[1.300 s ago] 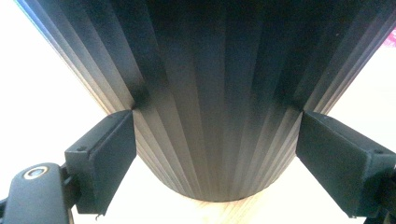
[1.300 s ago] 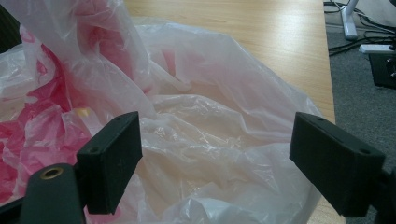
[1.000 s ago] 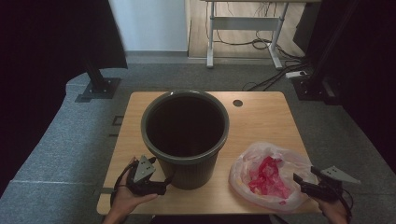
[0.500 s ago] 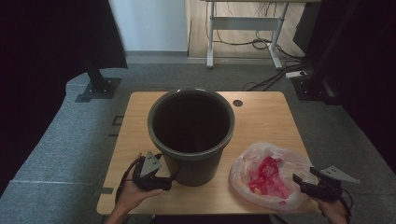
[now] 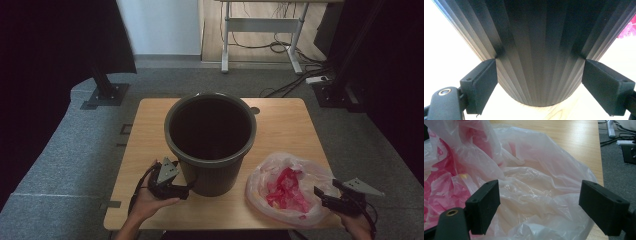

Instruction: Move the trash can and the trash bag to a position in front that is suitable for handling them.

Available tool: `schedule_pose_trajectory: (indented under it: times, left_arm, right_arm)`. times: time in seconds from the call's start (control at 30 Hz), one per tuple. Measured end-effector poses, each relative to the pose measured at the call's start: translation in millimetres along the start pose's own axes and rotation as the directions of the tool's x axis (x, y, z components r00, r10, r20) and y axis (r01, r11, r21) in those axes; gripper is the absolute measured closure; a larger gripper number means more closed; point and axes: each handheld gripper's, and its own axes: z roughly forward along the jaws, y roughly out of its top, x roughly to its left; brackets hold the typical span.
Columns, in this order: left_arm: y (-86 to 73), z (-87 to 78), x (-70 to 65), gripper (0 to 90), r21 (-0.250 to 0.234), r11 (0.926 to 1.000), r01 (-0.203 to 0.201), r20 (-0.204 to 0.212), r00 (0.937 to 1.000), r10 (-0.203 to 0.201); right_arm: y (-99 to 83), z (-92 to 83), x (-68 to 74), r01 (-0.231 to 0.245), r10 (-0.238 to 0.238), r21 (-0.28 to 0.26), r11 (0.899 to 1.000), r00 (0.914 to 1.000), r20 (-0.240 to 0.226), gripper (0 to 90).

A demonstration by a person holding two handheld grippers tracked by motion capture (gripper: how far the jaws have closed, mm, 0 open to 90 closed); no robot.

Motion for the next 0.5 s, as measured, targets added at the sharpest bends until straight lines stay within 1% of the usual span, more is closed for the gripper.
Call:
schedule_pose_trajectory:
  times: [0.5]
  left_arm:
    - [9.4,13.7,-0.8,12.9,0.003,1.0,-0.002,0.009,1.0,0.002]
  right_arm:
    - [-0.1,-1.4,-1.0,0.0,0.0,-0.008,1.0,1.0,0.003,16.7]
